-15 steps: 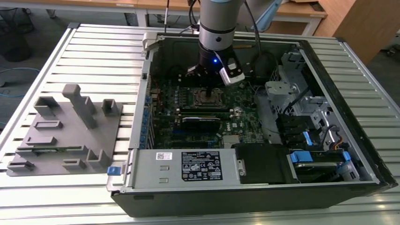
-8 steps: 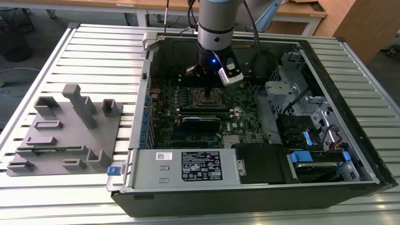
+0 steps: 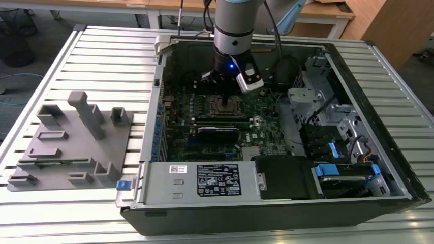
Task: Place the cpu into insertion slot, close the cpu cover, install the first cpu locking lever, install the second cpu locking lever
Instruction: 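Install the second cpu locking lever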
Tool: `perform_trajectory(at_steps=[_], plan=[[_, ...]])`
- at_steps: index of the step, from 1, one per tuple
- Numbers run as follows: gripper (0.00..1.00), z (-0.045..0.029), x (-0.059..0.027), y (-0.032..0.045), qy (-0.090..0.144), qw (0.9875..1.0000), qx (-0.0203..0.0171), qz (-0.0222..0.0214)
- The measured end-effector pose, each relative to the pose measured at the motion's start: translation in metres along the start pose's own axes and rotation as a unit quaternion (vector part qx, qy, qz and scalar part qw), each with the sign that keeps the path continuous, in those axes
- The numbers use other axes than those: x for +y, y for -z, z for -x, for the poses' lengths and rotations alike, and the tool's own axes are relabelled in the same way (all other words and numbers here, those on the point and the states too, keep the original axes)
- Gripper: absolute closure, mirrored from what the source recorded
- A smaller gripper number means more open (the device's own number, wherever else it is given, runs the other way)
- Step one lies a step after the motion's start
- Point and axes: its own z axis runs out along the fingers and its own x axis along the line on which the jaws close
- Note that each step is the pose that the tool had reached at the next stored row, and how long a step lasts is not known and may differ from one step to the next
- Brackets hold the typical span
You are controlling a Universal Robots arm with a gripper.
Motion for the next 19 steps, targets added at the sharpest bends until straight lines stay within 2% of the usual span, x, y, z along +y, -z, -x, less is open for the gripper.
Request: perform_trajectory(at_steps=[7, 19], plan=[[0.9, 0.0001, 0.0001, 0.0027, 0.0, 1.0, 0.0, 0.0], [0.9, 0.0005, 0.0007, 0.0222, 0.0, 1.0, 0.0, 0.0005]])
